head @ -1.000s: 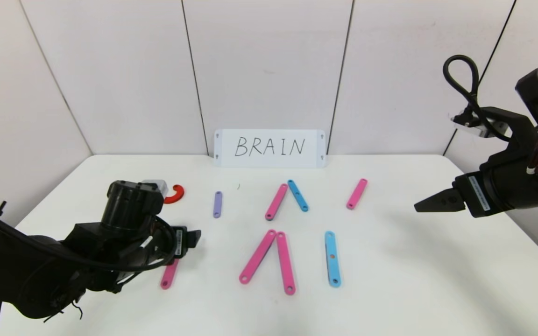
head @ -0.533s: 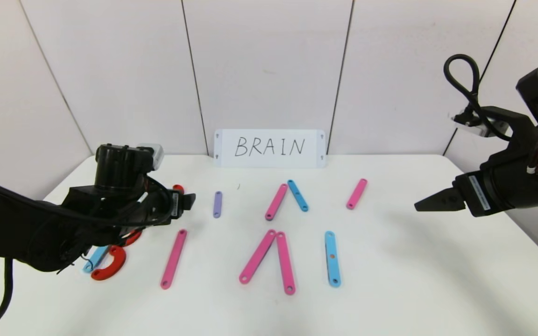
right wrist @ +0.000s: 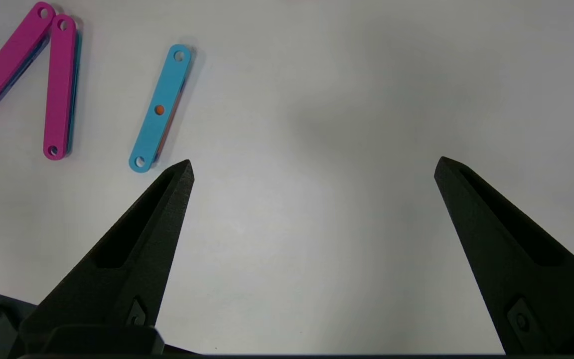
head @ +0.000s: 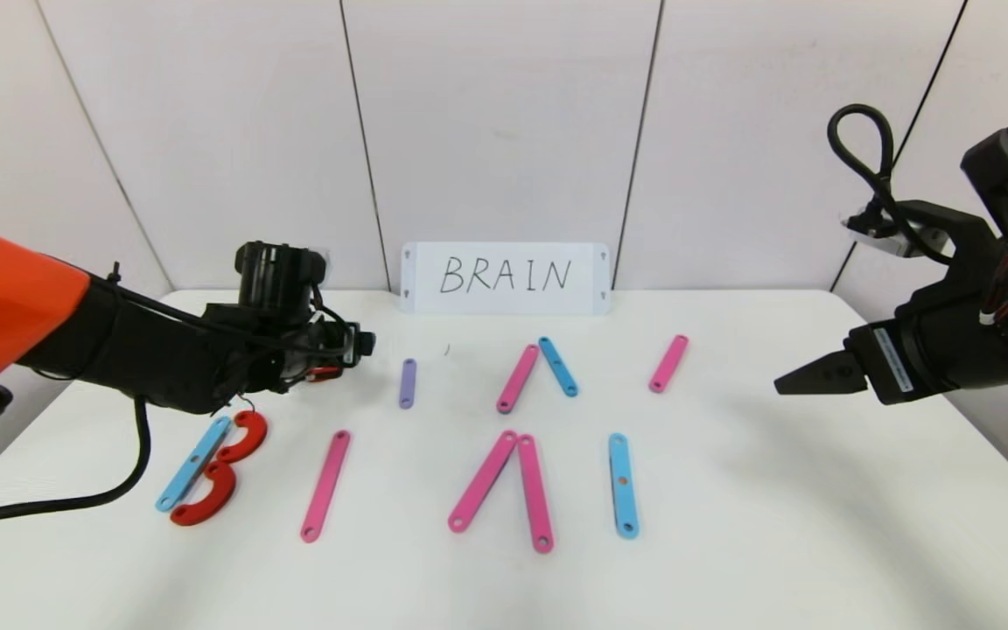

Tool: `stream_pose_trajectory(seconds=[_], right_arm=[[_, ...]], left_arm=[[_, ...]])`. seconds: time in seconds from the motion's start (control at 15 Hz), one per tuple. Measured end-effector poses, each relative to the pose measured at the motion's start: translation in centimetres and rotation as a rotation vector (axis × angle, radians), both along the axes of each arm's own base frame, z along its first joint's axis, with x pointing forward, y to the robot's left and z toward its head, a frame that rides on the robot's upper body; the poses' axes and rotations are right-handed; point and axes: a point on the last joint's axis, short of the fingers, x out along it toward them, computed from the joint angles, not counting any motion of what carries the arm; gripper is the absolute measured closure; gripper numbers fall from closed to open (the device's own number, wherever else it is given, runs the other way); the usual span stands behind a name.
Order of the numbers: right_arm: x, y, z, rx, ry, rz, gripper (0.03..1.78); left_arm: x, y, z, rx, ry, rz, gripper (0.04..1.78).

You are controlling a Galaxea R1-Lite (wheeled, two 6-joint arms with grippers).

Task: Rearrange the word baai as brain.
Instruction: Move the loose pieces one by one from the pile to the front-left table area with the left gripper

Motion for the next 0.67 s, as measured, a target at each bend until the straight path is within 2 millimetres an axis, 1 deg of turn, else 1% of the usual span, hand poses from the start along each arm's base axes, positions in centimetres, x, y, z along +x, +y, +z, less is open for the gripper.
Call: stream_pose_trajectory(seconds=[0.13, 0.27, 0.47, 0.67], right_arm=[[0.1, 0.1, -0.1, -0.002, 0.005, 0.001, 0.11], [0.3, 0.2, -0.3, -0.001, 0.004, 0.002, 0.11], [0.6, 0.2, -0.5, -0.003, 0.0, 0.001, 0.11], [0.6, 0.3, -0.5, -0.003, 0.002, 0.002, 0.11]], left_arm=[[1.7, 0.5, -1.0, 0.005, 0.018, 0.023, 0.09], [2.7, 0.8, -2.2, 0.012, 0.048, 0.034, 0.09], [3.3, 0.9, -3.2, 0.018, 0.077, 0.042, 0.09], [3.6, 1.0, -3.5, 0.016, 0.085, 0.045, 0.09]])
